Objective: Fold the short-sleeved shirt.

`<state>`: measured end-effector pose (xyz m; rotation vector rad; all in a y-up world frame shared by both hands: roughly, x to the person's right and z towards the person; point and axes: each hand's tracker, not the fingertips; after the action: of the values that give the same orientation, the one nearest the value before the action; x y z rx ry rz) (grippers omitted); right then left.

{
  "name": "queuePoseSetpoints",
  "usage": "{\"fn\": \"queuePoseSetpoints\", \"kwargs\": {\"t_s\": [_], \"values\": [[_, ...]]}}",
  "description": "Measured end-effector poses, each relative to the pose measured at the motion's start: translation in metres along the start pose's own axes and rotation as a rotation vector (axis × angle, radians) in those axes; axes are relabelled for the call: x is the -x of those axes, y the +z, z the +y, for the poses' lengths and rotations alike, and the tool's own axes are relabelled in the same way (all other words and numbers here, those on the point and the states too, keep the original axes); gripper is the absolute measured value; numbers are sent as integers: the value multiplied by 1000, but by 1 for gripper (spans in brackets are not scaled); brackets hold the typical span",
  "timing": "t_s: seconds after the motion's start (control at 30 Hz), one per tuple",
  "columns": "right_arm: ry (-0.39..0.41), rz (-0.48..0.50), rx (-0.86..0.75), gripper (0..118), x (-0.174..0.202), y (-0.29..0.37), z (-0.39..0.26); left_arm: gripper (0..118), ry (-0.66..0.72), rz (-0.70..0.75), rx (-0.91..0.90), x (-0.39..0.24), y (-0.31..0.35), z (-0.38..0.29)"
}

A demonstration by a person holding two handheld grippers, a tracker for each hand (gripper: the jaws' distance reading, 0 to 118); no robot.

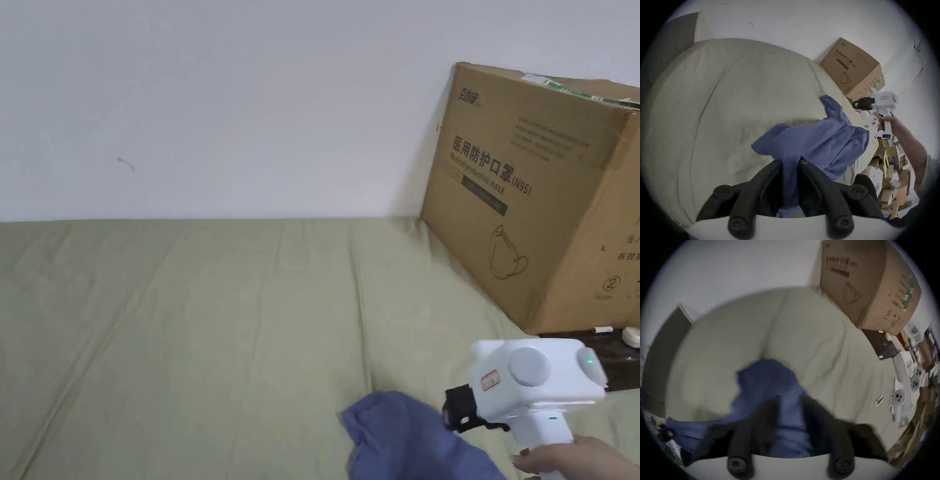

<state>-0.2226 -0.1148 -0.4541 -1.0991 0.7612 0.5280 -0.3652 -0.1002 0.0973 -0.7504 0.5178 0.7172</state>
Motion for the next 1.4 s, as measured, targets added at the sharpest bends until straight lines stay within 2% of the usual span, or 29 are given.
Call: {"fn": "queuePoseSetpoints", "kwargs": {"t_s": [0.03, 0.07, 0.1, 0.17, 0.2, 0.27, 0.3, 0.33, 0.37, 0.4, 0.43, 0.5, 0.6, 0.73, 0.77, 0.9, 1.03, 1.13, 1.27, 1.4], "values": [[-47, 43, 73, 52, -7, -18, 1, 12, -6, 19, 0, 3, -1, -1], [-97, 91, 128, 81, -12, -33, 0, 12, -3, 32, 8, 6, -4, -1], [-149, 112, 150, 96, -15, -44, -3, 12, 11, 41, 20, 18, -8, -5], [-240, 116, 197, 96, -16, -65, -16, 12, 51, 36, 26, 22, -11, -7], [-247, 138, 222, 95, -13, -71, -22, 12, 63, 25, 22, 21, -12, -8], [-121, 41, 129, 94, 4, -60, -33, 12, 54, 33, 24, 15, -11, -8], [-60, 17, 119, 91, 10, -53, -35, 12, 40, 44, 24, 12, -11, -7], [-13, 48, 106, 83, 14, -46, -38, 12, 25, 52, 22, 14, -10, -6], [14, 84, 93, 65, 19, -37, -41, 12, 15, 60, 17, 16, -8, -6], [37, 118, 95, 27, 24, -28, -44, 12, 13, 67, -3, 13, -5, -3], [57, 144, 99, 2, 27, -18, -48, 12, 8, 71, -24, 11, 1, -1], [66, 221, 38, 2, 32, 13, -56, 12, -12, 99, -82, 6, 19, 5], [103, 243, -126, 2, 31, 74, -62, 12, -25, 117, -172, 4, 50, 17], [70, 288, -384, 2, 16, 179, -70, 12, -2, 109, -293, -7, 103, 33], [49, 288, -458, 2, 12, 208, -71, 12, -3, 105, -307, 15, 108, 29], [62, 340, -599, 2, 11, 297, -67, 12, -20, 52, -450, 1, 172, 56], [135, 288, -700, 2, 39, 368, -62, 12, -83, 63, -519, -18, 210, 91], [156, 225, -743, 2, 55, 396, -40, 12, -90, 52, -538, -20, 221, 123], [160, 180, -757, 2, 64, 402, 18, 12, -79, 53, -561, -25, 214, 159], [175, 72, -799, 2, 81, 404, 74, 12, -61, 52, -606, -35, 199, 193]]}}
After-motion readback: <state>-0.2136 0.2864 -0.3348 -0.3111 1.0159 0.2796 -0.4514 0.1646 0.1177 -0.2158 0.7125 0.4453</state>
